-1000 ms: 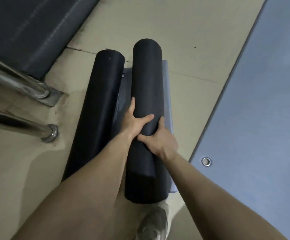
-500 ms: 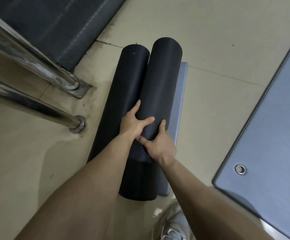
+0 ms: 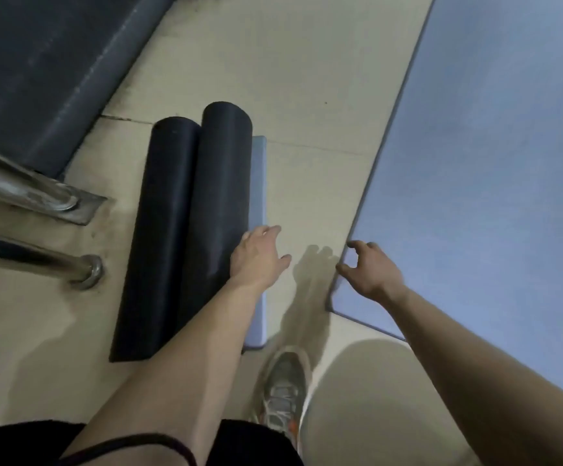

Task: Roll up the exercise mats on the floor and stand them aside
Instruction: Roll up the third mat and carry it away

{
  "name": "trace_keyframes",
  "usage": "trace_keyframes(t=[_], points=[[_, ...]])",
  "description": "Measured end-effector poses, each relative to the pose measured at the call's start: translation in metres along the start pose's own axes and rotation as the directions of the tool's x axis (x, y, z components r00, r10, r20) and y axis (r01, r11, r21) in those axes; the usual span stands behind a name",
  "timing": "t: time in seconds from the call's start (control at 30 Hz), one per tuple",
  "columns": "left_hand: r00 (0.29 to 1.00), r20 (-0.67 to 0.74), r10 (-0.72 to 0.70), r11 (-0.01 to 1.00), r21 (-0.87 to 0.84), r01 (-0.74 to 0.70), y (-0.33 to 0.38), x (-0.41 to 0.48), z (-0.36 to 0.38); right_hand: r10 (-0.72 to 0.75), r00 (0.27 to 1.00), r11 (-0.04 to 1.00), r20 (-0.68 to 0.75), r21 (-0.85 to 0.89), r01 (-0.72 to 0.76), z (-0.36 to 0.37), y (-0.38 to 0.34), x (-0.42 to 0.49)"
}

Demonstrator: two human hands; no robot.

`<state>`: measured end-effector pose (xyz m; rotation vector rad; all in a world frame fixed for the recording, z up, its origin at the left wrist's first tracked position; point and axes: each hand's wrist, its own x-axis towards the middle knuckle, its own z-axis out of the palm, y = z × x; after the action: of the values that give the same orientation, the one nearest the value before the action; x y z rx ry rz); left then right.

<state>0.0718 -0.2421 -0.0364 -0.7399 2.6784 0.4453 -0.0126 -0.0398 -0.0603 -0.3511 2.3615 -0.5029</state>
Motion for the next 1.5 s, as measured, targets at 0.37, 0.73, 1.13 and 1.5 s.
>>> trace_keyframes(t=[0.37, 0.73, 1.13, 1.5], points=[[0.765, 0.425, 0.484, 0.718, 0.306, -0.624, 0.196, -0.025, 0.197, 0.243, 0.967, 0.883, -0.075, -0.395, -0.253, 0.016, 0.319, -0.088], [0.718, 0.466, 0.517, 0.713, 0.229, -0.663, 0.207, -0.040, 0.168, 0.078, 0.994, 0.940, -0.082, -0.327, -0.101, 0.009, 0.322, -0.109], [0.773, -0.186, 0.607, 0.770, 0.379, -0.513, 0.260, 0.020, 0.144, -0.014, 0.674, 0.912, -0.739, -0.286, -0.295, -0.059, 0.298, -0.037], [0.768, 0.118, 0.629, 0.694, 0.361, -0.623, 0.218, 0.024, 0.201, -0.139, 0.898, 0.823, -0.416, -0.554, -0.129, -0.008, 0.344, -0.042]])
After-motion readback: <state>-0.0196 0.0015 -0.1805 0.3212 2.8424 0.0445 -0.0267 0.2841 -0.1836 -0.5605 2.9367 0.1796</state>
